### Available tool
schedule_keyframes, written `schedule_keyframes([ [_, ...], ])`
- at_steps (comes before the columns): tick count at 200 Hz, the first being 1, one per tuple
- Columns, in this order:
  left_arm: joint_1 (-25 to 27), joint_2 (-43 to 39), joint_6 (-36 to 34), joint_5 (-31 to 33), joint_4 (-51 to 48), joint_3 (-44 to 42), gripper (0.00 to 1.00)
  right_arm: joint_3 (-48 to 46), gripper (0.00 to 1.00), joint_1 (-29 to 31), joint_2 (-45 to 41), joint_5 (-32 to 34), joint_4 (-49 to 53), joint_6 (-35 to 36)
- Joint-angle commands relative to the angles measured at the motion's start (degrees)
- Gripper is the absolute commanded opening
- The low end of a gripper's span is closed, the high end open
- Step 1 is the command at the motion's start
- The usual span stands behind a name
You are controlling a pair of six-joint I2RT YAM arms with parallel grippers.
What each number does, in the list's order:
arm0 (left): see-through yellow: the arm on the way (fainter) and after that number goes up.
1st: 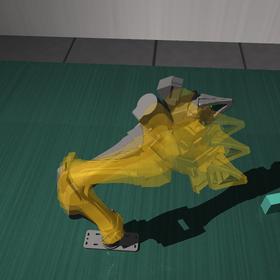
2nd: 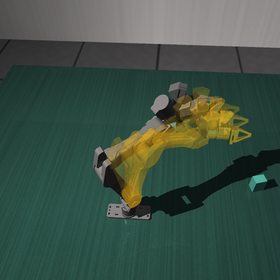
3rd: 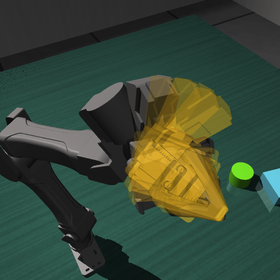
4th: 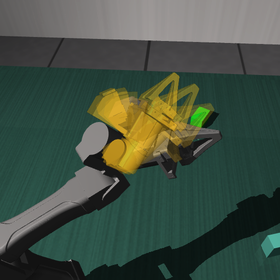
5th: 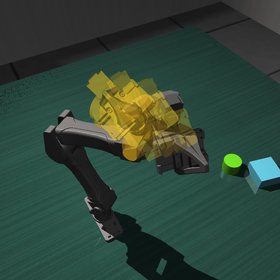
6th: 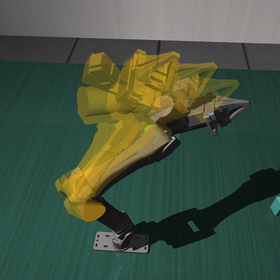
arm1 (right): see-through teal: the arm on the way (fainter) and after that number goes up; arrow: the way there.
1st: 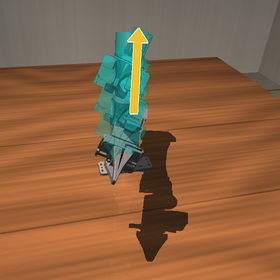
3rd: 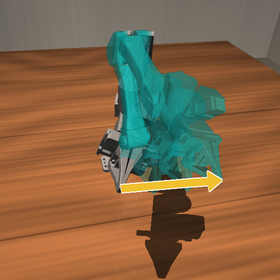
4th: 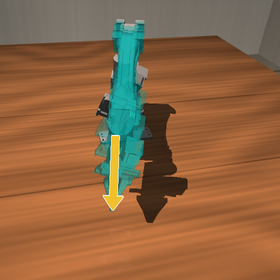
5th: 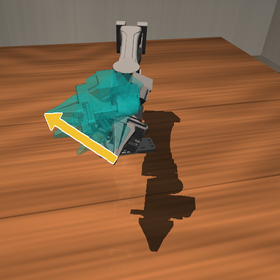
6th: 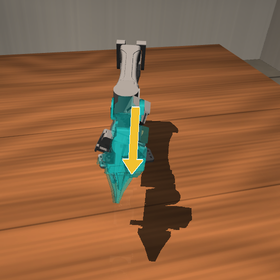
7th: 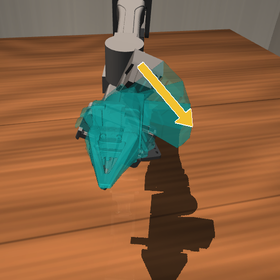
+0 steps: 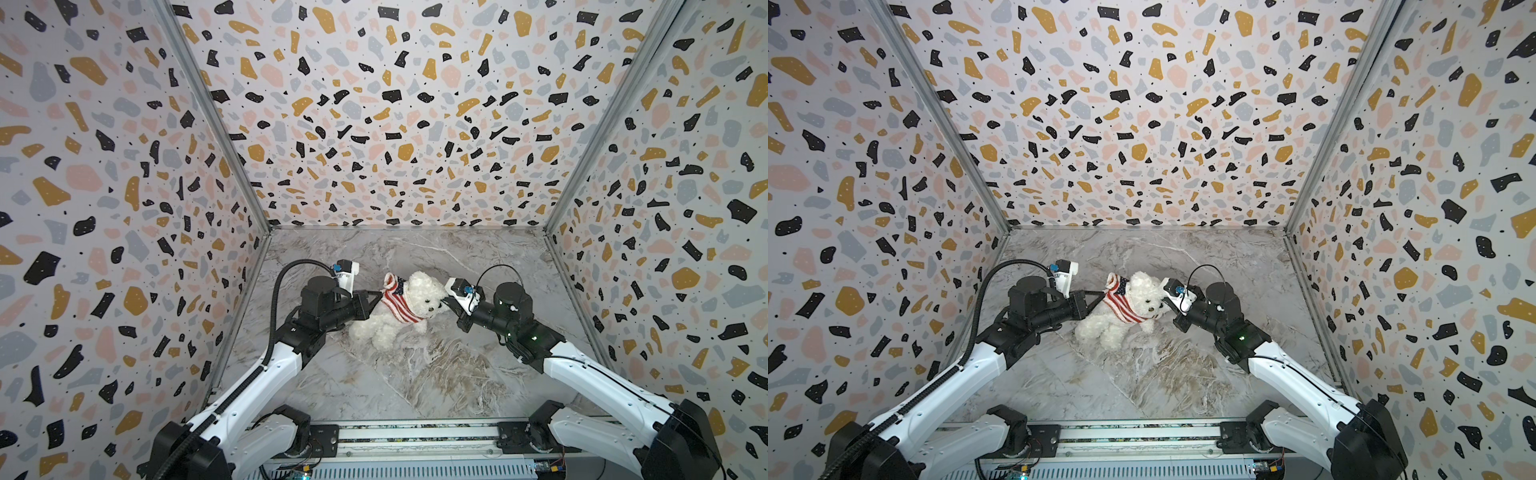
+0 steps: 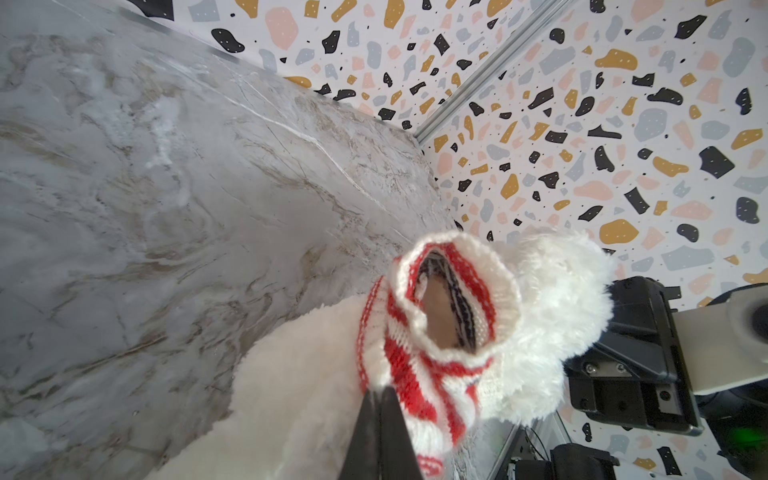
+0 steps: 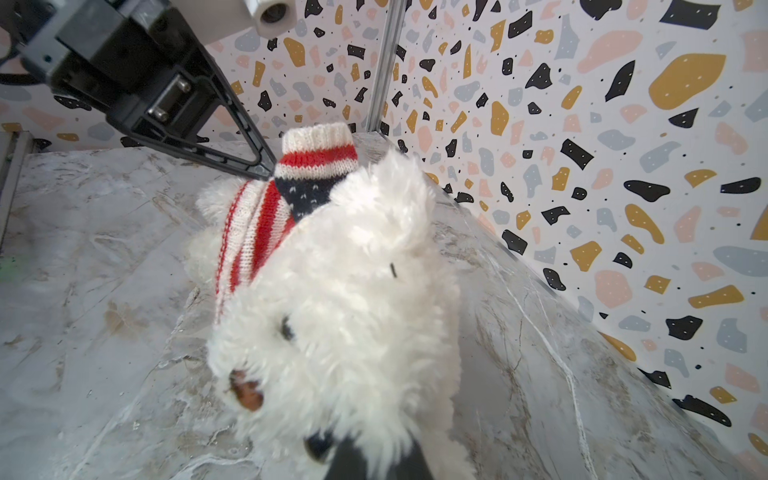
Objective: Dress the teddy bear
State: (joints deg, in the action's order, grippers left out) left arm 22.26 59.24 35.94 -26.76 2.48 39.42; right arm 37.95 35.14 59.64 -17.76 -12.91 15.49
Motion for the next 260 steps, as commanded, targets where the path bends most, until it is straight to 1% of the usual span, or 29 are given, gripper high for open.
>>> schedule_keyframes([
  [1, -0.5, -0.2, -2.9, 0.5, -0.8, 0.7, 0.03, -0.3, 0.0, -0.8, -0.7, 3.6, -3.9, -1.3],
  [16, -0.5, -0.2, -4.2, 1.7, -2.7, 1.0, 0.06, -0.5, 0.0, -0.9, -0.6, 5.3, -3.7, -1.6],
  [31, -0.5, -0.2, -4.7, 1.9, -3.1, 0.8, 0.05, -1.1, 0.0, -1.2, -0.8, 6.9, -3.8, -2.1],
  [88, -0.5, -1.9, -4.3, 1.6, -4.1, -0.1, 0.05, -3.4, 0.0, -1.4, -2.5, 8.7, -5.9, -3.5],
  [106, -0.6, -2.7, -4.0, 1.0, -5.0, -0.5, 0.07, -3.3, 0.0, -1.6, -2.3, 10.9, -5.9, -5.3],
  [120, -0.5, -3.3, -4.1, 0.9, -6.0, -1.0, 0.09, -2.8, 0.0, -1.8, -1.9, 11.3, -5.0, -5.9],
  [152, -0.5, -4.3, -3.7, 0.4, -6.5, -2.6, 0.08, -5.6, 0.0, -1.7, -4.1, 9.7, -8.6, -7.3],
  [173, -0.5, -4.7, -2.7, 0.3, -5.6, -3.6, 0.07, -6.4, 0.0, -1.7, -4.6, 6.2, -8.8, -6.4],
  [203, -0.5, -4.5, 0.1, -0.5, -2.3, -3.6, 0.14, -7.8, 0.0, -1.6, -6.3, 0.8, -10.7, -5.6],
  [241, -0.5, -1.8, 5.4, -2.7, 4.7, -1.4, 0.21, -8.3, 0.0, -0.3, -7.4, -0.8, -11.0, -3.7],
  [260, -0.6, -1.0, 6.6, -2.2, 5.0, 0.6, 0.22, -8.5, 0.0, 1.2, -7.8, -0.7, -10.7, -2.0],
])
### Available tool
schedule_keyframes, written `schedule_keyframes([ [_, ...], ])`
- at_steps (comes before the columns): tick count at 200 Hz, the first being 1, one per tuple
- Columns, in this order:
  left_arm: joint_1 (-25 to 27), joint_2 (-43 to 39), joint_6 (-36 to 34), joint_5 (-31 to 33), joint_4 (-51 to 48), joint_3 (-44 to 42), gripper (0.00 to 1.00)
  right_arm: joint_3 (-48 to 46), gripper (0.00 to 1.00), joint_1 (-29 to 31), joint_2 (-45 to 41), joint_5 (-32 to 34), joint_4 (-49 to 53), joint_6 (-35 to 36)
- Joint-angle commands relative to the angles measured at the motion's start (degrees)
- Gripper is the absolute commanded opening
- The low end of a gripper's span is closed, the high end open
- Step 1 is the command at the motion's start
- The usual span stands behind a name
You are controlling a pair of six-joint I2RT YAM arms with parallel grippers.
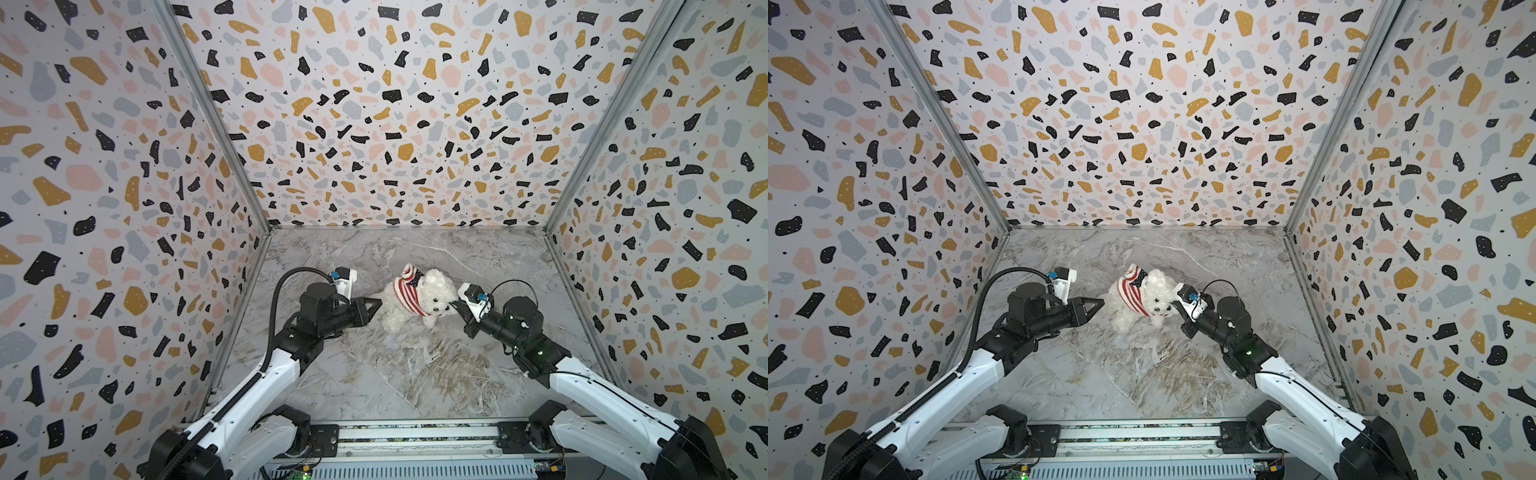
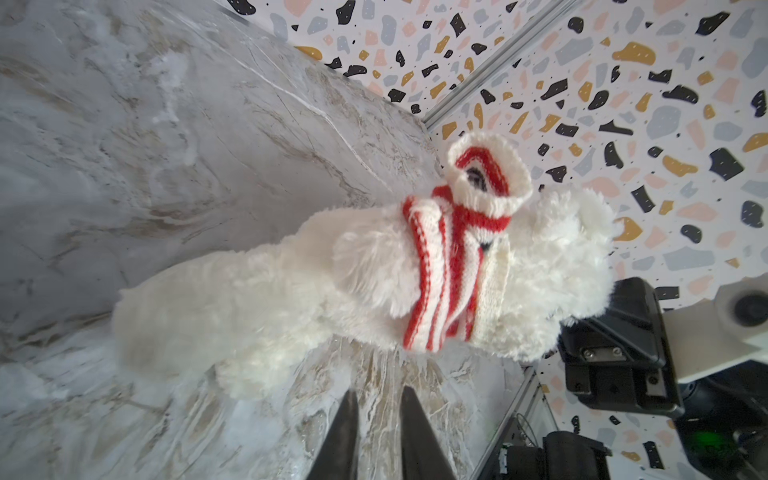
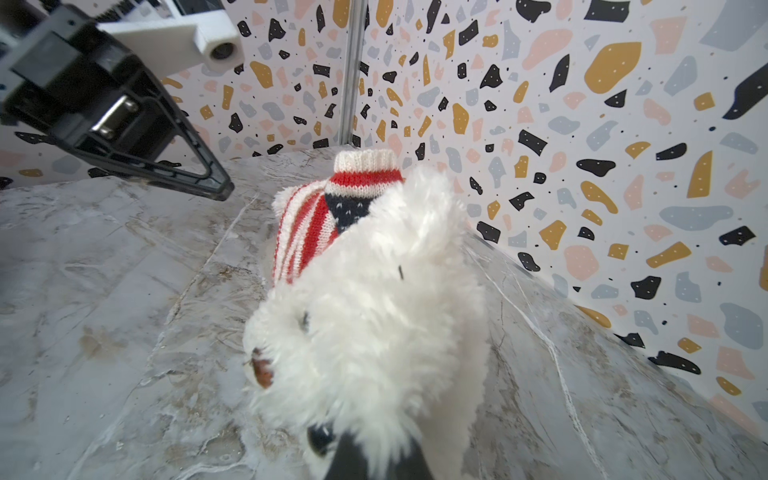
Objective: Dress the teddy bear
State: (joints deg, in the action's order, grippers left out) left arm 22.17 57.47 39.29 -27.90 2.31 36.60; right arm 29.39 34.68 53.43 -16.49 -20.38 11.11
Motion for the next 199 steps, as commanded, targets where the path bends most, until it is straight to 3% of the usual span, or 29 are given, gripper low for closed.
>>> schedule_keyframes([
  [1, -0.4, 0.8, 3.3, -1.0, 5.1, 3.4, 0.22, 0.1, 0.0, 1.7, -1.6, -1.9, -3.2, 2.5],
  [52, -0.5, 3.0, 3.5, -0.3, 3.8, 6.1, 0.23, -0.5, 0.0, 4.8, -1.8, 0.2, -2.6, 5.4],
  [199, 1.0, 11.0, -6.2, 2.8, -8.0, 14.1, 0.23, -1.9, 0.0, 5.4, -0.9, 0.8, -5.5, 6.1],
])
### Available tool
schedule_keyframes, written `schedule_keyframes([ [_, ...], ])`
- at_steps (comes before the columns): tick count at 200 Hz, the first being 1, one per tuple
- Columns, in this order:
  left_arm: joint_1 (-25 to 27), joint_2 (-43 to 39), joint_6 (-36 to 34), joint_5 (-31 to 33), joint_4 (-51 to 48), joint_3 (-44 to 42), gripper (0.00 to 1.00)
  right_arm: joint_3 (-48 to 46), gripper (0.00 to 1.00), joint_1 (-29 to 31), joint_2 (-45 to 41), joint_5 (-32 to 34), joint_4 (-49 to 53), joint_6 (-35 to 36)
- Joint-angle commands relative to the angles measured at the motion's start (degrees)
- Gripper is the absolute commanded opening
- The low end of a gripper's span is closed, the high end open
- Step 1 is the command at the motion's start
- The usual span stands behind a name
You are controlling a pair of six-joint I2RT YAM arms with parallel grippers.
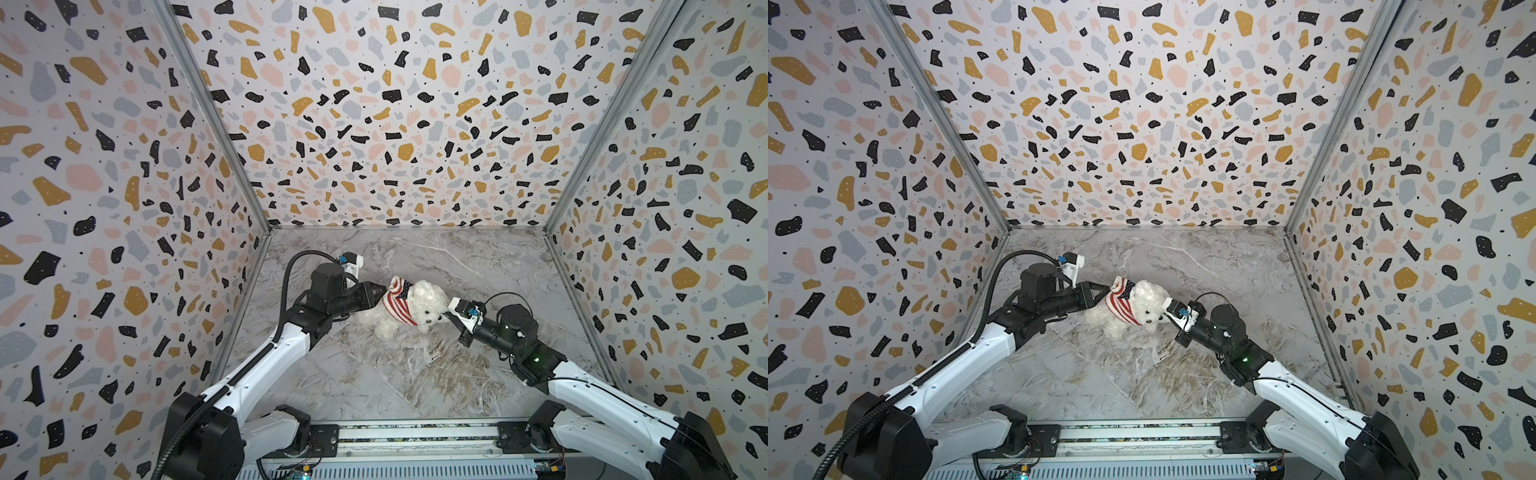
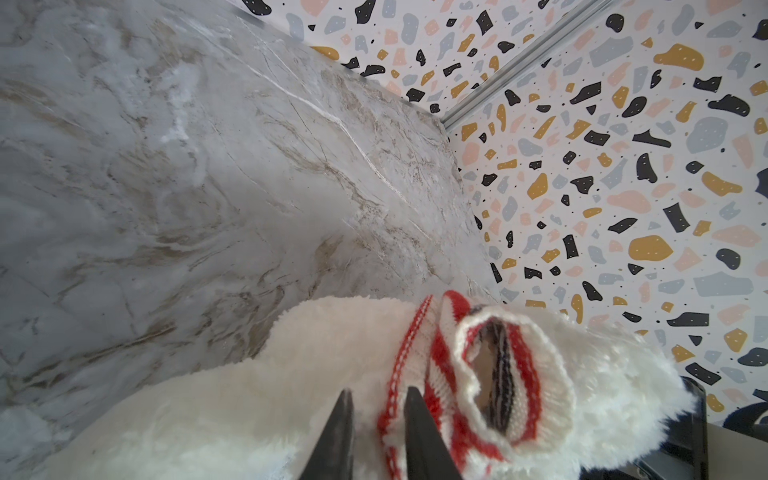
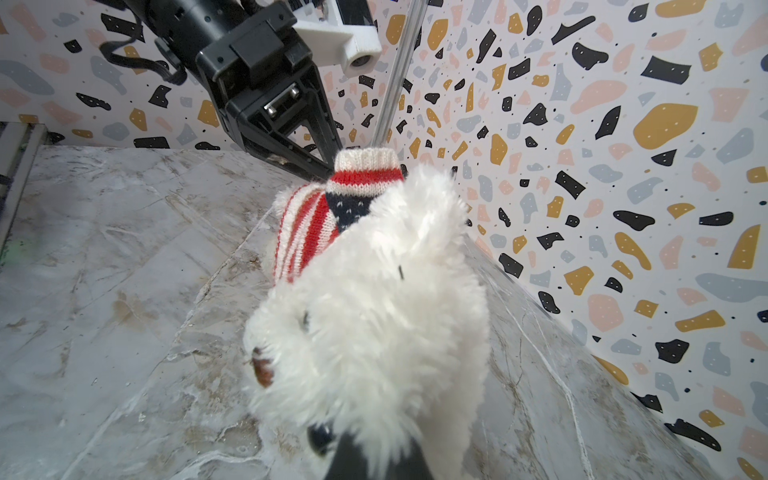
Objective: Dress the teddy bear
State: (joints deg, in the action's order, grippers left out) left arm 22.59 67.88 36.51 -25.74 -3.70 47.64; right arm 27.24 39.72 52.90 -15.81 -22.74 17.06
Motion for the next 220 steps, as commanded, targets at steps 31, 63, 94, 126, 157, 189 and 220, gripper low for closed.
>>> schedule_keyframes([
  [31, 1.5, 0.6, -4.1, 0.7, -2.5, 3.5, 0.19, 0.6, 0.0, 0.5, -0.3, 0.3, -2.4, 0.2],
  [63, 2.7, 0.6, -4.6, 1.2, -3.6, 4.1, 0.19, 0.3, 0.0, 0.6, -0.4, 0.6, -2.5, 0.3],
  [94, 3.3, 0.7, -5.3, 2.0, -4.6, 4.1, 0.22, 0.3, 0.0, 0.6, -0.4, 0.8, -2.7, 0.5],
  [126, 3.5, 0.5, -5.2, 2.3, -5.0, 4.4, 0.24, 0.0, 0.0, 0.6, -0.5, 1.0, -2.8, 0.7],
  [157, 4.0, 0.4, -6.0, 2.7, -6.1, 5.0, 0.26, -0.2, 0.0, 0.6, -0.6, 1.1, -2.8, 0.7],
  [189, 4.7, 0.6, -8.5, 4.1, -9.2, 6.3, 0.26, -0.4, 0.0, 0.6, -0.6, 1.2, -2.8, 0.7],
  [220, 5.6, 0.6, -10.3, 5.1, -11.7, 7.4, 0.25, -0.4, 0.0, 0.6, -1.2, 1.3, -2.2, 0.9],
])
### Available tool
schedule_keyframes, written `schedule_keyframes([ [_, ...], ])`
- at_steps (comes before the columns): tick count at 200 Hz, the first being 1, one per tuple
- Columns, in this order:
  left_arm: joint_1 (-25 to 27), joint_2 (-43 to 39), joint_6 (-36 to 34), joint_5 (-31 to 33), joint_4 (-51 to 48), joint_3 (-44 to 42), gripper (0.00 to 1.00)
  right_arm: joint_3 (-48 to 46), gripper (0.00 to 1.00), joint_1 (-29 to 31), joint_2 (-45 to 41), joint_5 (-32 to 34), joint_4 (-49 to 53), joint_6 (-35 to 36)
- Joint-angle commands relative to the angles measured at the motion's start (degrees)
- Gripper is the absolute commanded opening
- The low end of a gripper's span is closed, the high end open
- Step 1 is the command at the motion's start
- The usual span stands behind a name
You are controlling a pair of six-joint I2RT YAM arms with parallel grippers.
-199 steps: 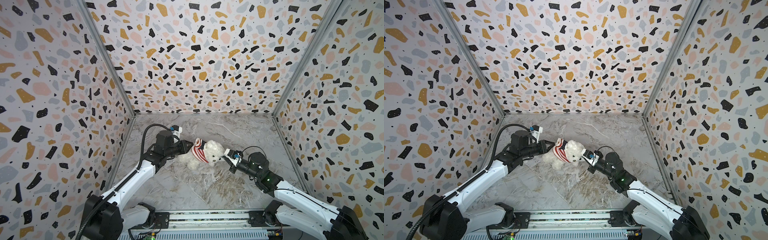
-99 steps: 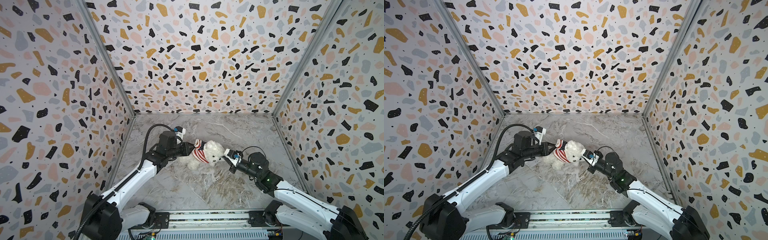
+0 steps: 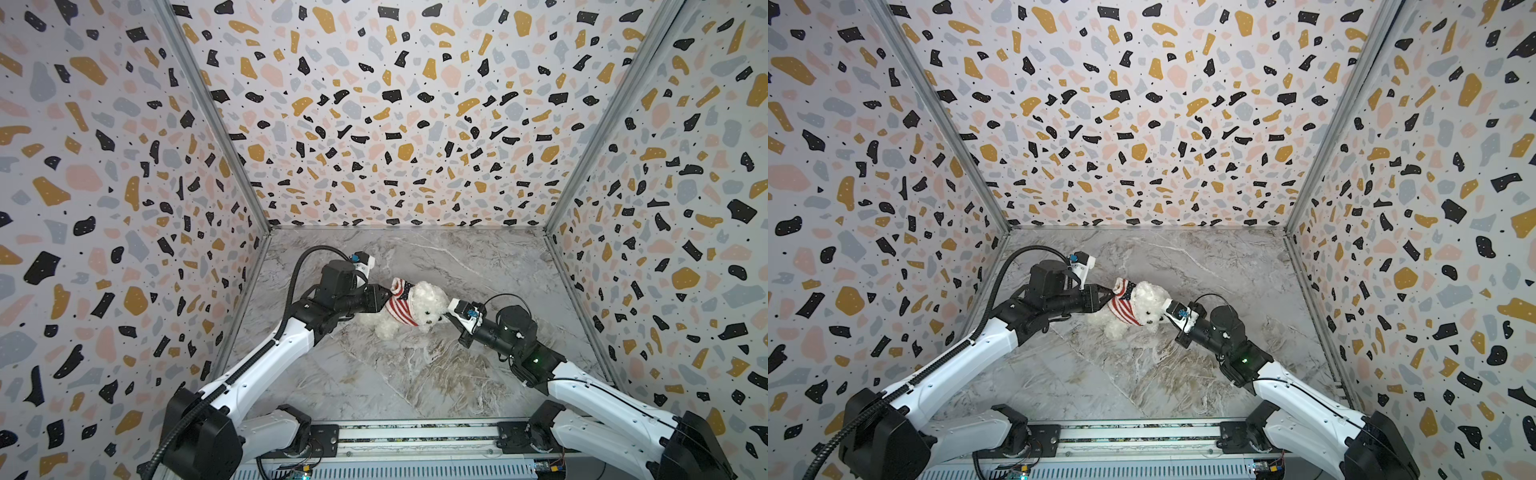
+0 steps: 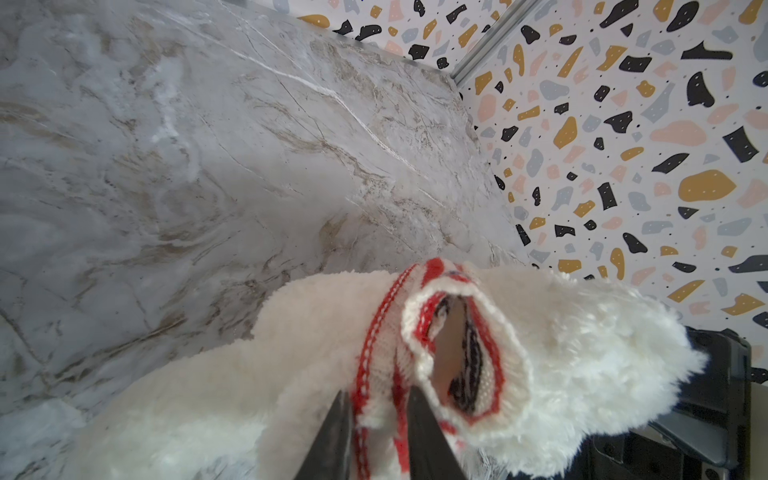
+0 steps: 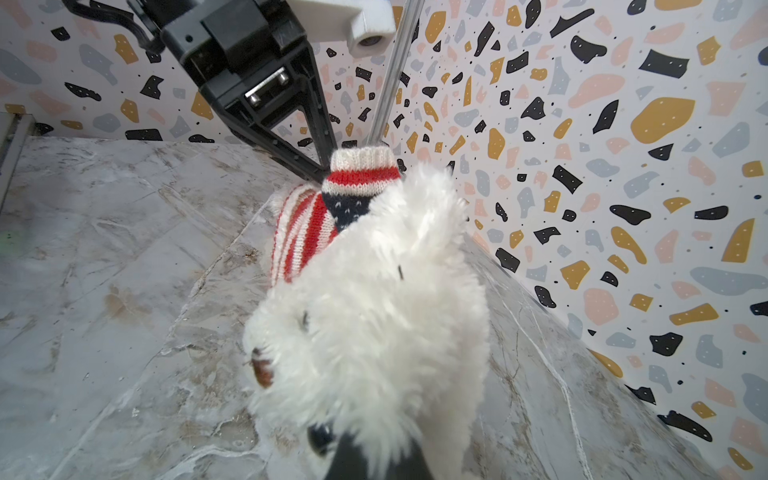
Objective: Dress the teddy bear
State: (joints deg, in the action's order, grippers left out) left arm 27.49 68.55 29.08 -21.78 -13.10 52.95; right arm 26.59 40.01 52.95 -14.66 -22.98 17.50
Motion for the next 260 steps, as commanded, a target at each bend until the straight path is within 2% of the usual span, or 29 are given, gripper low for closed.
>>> schedule_keyframes([
  [1, 0.6, -0.1, -2.9, 1.2, -2.4, 2.1, 0.25, 0.3, 0.0, 0.3, -1.2, 0.2, -2.0, 0.5],
  [41, 1.0, 0.7, -3.6, 1.6, -3.2, 2.6, 0.2, 0.4, 0.0, 0.3, -2.3, 0.5, -1.1, 0.8],
  [96, 1.2, 0.5, -3.4, 2.1, -3.8, 3.1, 0.07, 0.5, 0.0, 0.2, -3.5, 1.5, 0.3, 1.0],
  [115, 1.2, -0.8, -2.8, 2.2, -4.3, 2.6, 0.04, 0.6, 0.0, 0.2, -3.5, 3.9, 0.4, 0.2],
  [124, 1.2, -1.8, -2.8, 2.6, -4.9, 2.2, 0.0, 0.8, 0.0, 0.2, -3.3, 6.2, 0.5, -0.5],
  [138, 1.2, -3.6, -2.3, 3.0, -5.5, 0.9, 0.0, 1.3, 0.0, 0.1, -2.9, 9.2, 1.5, -1.6],
  [160, 1.2, -6.6, -0.6, 3.1, -5.0, -2.7, 0.0, 2.1, 0.0, -0.5, -2.7, 13.3, 2.5, -5.1],
  [224, 1.1, -11.9, 6.3, 5.2, 1.7, -14.7, 0.0, 4.3, 0.0, -2.0, 1.0, 19.5, 5.4, -21.6],
  [260, 1.2, -15.4, 8.6, 5.4, 3.3, -20.1, 0.0, 6.5, 0.0, -3.1, 4.4, 21.1, 8.9, -27.5],
])
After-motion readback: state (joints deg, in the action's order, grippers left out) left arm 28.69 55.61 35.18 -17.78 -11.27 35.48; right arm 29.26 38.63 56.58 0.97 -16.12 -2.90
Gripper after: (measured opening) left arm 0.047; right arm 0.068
